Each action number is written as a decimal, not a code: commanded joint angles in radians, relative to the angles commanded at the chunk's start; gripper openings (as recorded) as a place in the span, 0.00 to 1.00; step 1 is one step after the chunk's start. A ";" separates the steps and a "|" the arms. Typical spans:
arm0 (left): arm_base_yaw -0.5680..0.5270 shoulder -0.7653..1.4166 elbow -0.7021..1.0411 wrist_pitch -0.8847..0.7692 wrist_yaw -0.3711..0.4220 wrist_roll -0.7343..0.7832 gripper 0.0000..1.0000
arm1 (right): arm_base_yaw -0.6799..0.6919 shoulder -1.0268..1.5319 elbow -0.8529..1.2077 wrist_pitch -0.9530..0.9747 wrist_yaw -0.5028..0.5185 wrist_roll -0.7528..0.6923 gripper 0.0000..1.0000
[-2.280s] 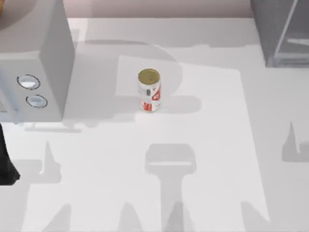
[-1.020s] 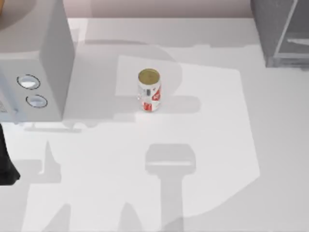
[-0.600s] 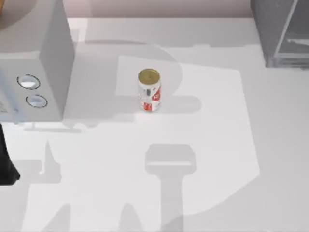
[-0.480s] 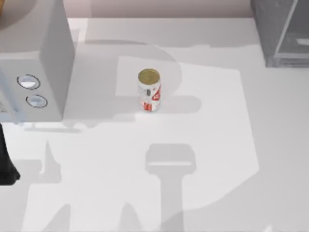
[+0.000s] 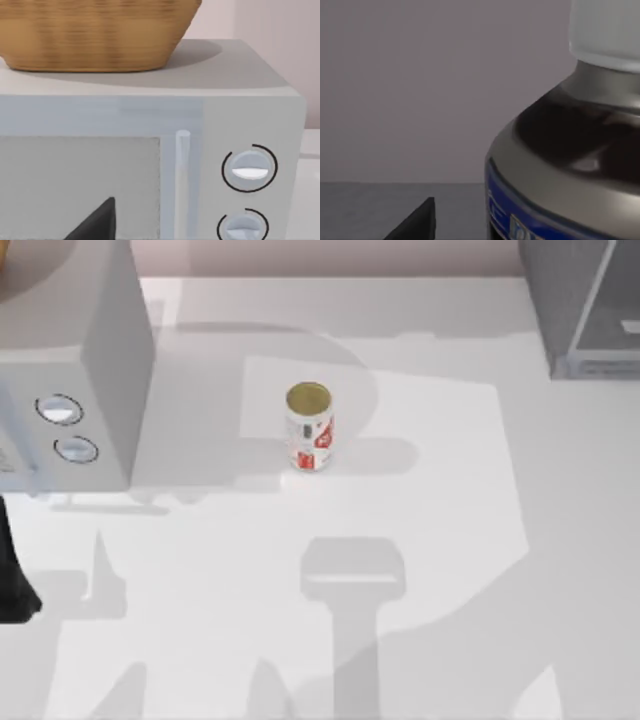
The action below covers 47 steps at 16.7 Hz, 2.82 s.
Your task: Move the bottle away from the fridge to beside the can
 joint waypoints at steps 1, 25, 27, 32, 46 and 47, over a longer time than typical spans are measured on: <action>0.000 0.000 0.000 0.000 0.000 0.000 1.00 | 0.000 0.001 0.001 -0.001 0.000 0.000 1.00; 0.000 0.000 0.000 0.000 0.000 0.000 1.00 | 0.000 0.001 0.001 -0.001 0.000 0.000 0.00; 0.000 0.000 0.000 0.000 0.000 0.000 1.00 | -0.003 -0.005 0.001 -0.004 0.000 0.002 0.00; 0.000 0.000 0.000 0.000 0.000 0.000 1.00 | -0.003 -0.081 0.029 -0.121 -0.001 0.003 0.00; 0.000 0.000 0.000 0.000 0.000 0.000 1.00 | -0.050 -0.303 -0.263 -0.055 -0.050 0.005 0.00; 0.000 0.000 0.000 0.000 0.000 0.000 1.00 | -0.059 -0.344 -0.336 -0.034 -0.061 0.005 0.00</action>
